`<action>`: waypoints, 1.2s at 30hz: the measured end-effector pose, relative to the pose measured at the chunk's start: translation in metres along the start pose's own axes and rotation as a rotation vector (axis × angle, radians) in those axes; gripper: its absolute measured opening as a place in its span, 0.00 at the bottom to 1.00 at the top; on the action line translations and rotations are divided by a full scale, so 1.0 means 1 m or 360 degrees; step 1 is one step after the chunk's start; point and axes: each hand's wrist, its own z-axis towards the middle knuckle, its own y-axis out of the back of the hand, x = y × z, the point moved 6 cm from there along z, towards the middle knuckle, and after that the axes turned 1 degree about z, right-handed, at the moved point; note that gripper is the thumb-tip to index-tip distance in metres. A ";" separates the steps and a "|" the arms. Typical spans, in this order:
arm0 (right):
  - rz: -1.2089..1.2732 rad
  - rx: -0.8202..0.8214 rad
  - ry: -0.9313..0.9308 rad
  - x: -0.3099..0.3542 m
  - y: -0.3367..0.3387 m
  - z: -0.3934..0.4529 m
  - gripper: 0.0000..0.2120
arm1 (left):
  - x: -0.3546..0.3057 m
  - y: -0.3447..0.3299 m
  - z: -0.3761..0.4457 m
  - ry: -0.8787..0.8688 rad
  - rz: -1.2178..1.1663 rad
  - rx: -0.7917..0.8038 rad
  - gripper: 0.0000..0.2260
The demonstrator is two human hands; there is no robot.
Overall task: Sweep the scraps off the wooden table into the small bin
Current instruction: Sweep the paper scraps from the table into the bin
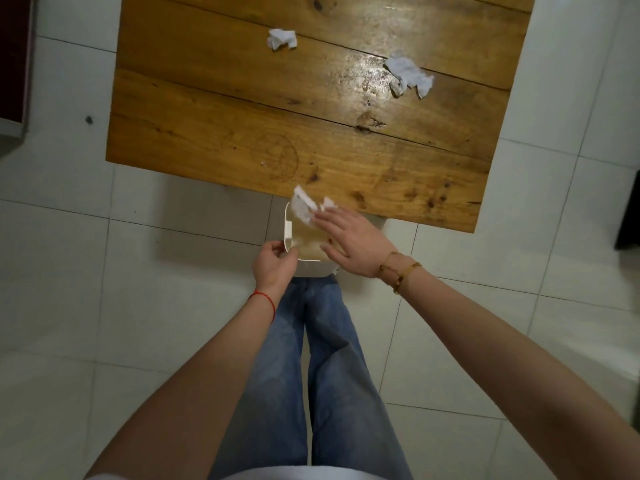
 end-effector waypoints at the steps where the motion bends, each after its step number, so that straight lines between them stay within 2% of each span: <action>1: 0.0020 0.0012 0.0059 0.004 -0.001 -0.003 0.25 | -0.002 -0.001 0.001 -0.0021 -0.0001 0.0025 0.14; 3: 0.0041 -0.0038 0.0113 0.005 0.006 -0.005 0.23 | -0.004 -0.003 0.003 -0.0051 -0.0006 0.0096 0.16; 5: 0.0012 -0.0176 0.0032 -0.007 0.022 -0.001 0.22 | -0.006 -0.005 0.006 -0.0052 0.0004 0.0154 0.19; 10: 0.0054 -0.0571 -0.0661 -0.081 0.079 0.022 0.24 | -0.011 -0.010 0.010 -0.0073 0.0076 0.0219 0.20; 12: 0.0044 -0.0606 -0.0889 -0.113 0.098 0.030 0.26 | -0.013 -0.013 0.009 -0.0073 0.0088 0.0243 0.20; 15: 0.0044 -0.0607 -0.1007 -0.144 0.118 0.041 0.28 | -0.015 -0.017 0.008 -0.0069 0.0086 0.0242 0.20; 19: 0.0057 -0.0492 -0.0983 -0.162 0.122 0.057 0.29 | -0.017 -0.023 0.005 -0.0082 0.0079 0.0257 0.21; 25: 0.0091 -0.0516 -0.0925 -0.146 0.110 0.054 0.26 | -0.015 -0.023 0.005 -0.0058 0.0073 0.0253 0.22; 36: -0.0099 0.0008 -0.0123 -0.012 -0.006 -0.012 0.25 | -0.013 -0.012 0.002 -0.0014 0.0027 0.0141 0.19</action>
